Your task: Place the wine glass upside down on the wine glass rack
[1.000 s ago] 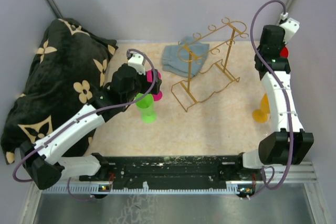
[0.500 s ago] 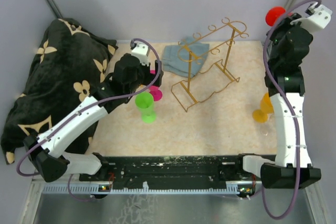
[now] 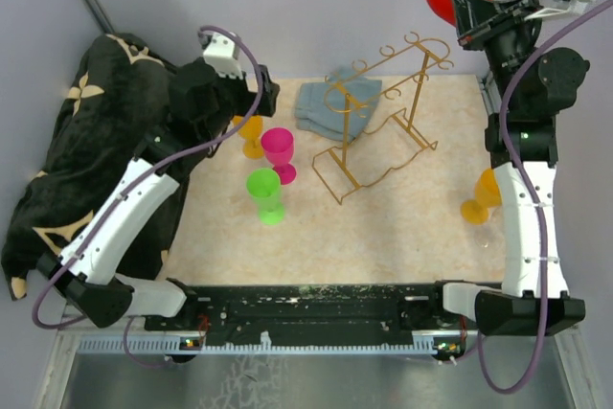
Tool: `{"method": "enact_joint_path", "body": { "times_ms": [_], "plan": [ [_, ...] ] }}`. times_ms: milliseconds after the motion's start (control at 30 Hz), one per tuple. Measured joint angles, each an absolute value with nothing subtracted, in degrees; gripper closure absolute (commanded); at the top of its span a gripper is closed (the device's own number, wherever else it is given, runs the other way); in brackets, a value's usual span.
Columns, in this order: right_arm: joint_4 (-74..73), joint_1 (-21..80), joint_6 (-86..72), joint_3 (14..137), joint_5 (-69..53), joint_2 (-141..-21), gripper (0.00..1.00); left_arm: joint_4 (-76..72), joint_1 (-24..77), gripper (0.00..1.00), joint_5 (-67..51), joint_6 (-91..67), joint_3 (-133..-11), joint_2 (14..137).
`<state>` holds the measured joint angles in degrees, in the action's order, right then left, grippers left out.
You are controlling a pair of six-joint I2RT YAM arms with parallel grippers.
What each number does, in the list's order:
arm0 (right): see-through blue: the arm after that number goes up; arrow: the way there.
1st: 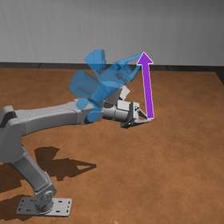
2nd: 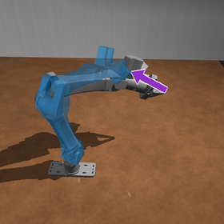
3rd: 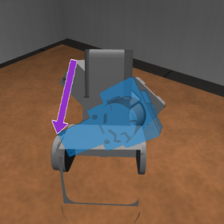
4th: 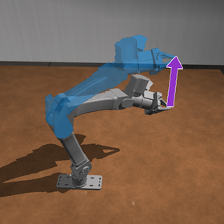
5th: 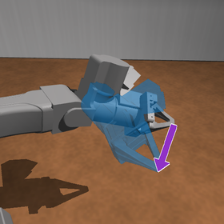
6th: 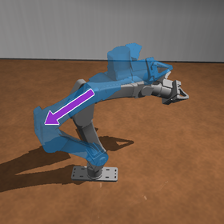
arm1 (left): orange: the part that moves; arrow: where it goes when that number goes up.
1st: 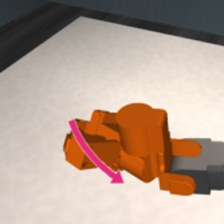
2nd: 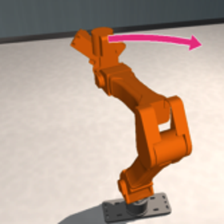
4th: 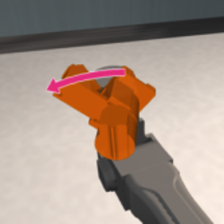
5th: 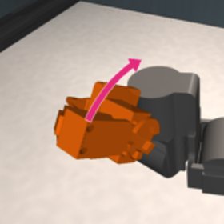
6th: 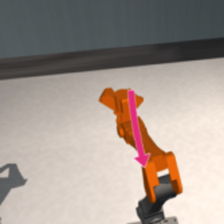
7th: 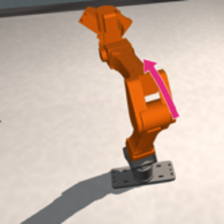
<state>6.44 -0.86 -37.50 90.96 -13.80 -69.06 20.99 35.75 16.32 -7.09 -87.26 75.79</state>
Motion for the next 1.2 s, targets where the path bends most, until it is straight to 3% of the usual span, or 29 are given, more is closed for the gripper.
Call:
{"method": "enact_joint_path", "body": {
  "times_ms": [267, 567, 833, 1200],
  "plan": [
    [24.8, -0.9, -55.2, 90.7, -33.4, -75.4, 1.0, 17.7, 24.9, 0.01, 2.7, -12.3, -92.7, 76.2],
    [61.0, -0.9, -85.5, 90.4, -46.7, -87.2, 1.0, 5.3, 22.8, 0.0, -16.8, -21.8, -92.9, 77.4],
    [83.5, -0.9, -106.0, 92.1, -49.3, -94.4, 1.0, -17.4, 19.2, 0.03, -36.3, -37.2, -89.7, 79.3],
    [86.1, 0.7, -115.0, 94.0, -49.2, -96.5, 1.0, -63.5, 16.2, 0.14, -49.3, -78.1, -86.1, 95.0]
  ]
}}
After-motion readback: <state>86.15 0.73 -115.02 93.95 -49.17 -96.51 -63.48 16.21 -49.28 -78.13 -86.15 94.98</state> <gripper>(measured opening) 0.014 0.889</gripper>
